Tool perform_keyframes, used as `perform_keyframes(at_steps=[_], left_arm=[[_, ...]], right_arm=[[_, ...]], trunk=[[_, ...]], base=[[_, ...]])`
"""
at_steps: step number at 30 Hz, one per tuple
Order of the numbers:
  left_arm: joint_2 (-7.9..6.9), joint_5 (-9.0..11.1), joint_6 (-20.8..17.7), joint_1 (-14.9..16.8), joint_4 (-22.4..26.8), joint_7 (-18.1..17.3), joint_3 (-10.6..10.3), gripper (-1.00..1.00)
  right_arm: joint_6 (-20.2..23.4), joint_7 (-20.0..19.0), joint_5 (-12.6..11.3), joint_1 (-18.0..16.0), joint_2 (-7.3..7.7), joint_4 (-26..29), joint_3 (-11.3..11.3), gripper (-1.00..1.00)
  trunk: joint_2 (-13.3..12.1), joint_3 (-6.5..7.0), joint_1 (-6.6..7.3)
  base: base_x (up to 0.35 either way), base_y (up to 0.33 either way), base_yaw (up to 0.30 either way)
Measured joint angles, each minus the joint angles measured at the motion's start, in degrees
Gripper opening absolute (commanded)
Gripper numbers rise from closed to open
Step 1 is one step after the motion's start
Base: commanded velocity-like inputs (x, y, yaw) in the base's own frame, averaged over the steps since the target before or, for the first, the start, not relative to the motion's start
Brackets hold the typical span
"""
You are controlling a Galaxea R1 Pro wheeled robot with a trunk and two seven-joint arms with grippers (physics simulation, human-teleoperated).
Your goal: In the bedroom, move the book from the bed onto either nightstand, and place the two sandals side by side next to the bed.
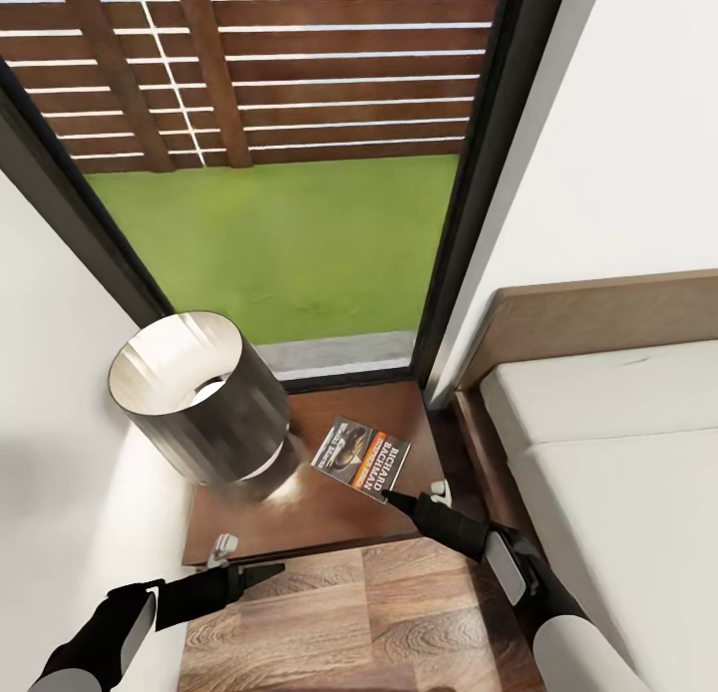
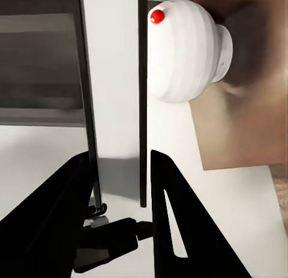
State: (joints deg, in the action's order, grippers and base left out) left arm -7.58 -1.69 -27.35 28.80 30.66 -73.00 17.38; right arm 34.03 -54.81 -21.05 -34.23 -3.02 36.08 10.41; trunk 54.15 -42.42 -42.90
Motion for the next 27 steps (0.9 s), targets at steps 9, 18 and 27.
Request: perform_keyframes(at_steps=[9,18,27], left_arm=[[0.0,0.0,0.0,0.0,0.0,0.1,0.0,1.0],[0.0,0.0,0.0,0.0,0.0,0.1,0.0,1.0],[0.08,0.0,0.0,0.0,-0.1,0.1,-0.1,1.0]], right_arm=[[0.0,0.0,0.1,0.0,0.0,0.0,0.0,-1.0],[0.0,0.1,0.3,0.0,-0.12,0.0,-0.1,-1.0],[0.0,0.1,0.4,0.0,-0.12,0.0,-0.1,-1.0]], trunk=[[3.6,-1.62,-1.98],[7.2,-3.23,-3.96],[10.8,-4.85,-5.93]], base=[[0.0,0.0,0.0],[0.0,0.0,0.0],[0.0,0.0,0.0]])
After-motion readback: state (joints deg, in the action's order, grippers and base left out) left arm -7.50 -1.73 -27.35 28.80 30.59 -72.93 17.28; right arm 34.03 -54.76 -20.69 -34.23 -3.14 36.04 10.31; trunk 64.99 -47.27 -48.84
